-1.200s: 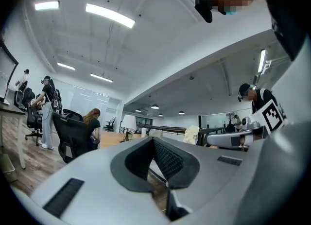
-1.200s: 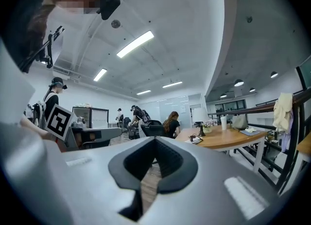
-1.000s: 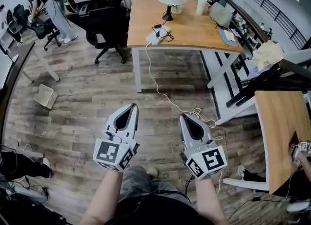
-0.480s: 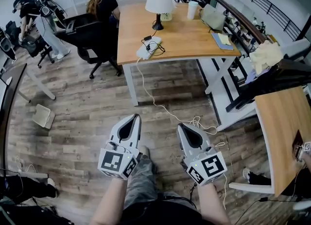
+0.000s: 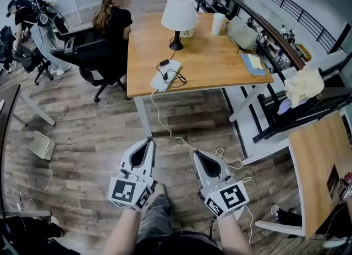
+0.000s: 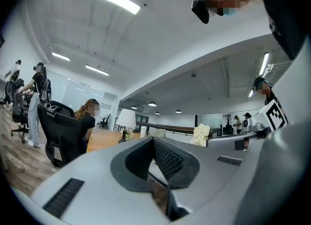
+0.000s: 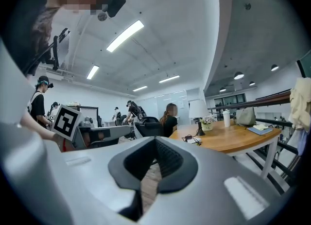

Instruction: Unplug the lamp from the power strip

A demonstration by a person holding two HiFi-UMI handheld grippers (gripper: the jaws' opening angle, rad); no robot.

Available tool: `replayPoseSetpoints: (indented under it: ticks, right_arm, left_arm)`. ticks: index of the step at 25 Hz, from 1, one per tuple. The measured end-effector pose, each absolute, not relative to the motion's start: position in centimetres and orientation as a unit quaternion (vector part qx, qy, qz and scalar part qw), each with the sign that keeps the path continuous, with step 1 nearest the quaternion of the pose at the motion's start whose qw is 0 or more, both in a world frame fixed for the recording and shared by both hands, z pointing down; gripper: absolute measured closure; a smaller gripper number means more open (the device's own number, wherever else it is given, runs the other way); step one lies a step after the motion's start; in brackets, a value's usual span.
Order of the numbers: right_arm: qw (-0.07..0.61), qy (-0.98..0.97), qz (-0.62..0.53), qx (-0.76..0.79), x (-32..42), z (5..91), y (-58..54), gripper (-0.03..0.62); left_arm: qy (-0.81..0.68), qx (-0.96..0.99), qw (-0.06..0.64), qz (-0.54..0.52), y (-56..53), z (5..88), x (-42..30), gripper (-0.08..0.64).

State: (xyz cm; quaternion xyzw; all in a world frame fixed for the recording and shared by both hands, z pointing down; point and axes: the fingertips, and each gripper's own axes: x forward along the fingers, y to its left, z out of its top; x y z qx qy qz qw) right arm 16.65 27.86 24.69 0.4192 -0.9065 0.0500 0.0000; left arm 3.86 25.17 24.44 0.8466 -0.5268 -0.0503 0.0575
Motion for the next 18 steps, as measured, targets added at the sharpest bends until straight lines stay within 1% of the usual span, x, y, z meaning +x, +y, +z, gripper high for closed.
replayPoseSetpoints:
  ticks: [10, 18]
  right_arm:
    - [0.007, -0.905, 0.074, 0.418, 12.8, 26.4, 18.6, 0.584]
    - [0.013, -0.901, 0.083, 0.425, 10.7, 27.6, 14.4, 0.584]
  left_arm:
    - [-0.508, 0.858, 0.069, -0.040, 16.2, 25.9, 1.5, 0.565]
    - [-0.490, 0.868, 0.077, -0.040, 12.1, 27.1, -0.2, 0.565]
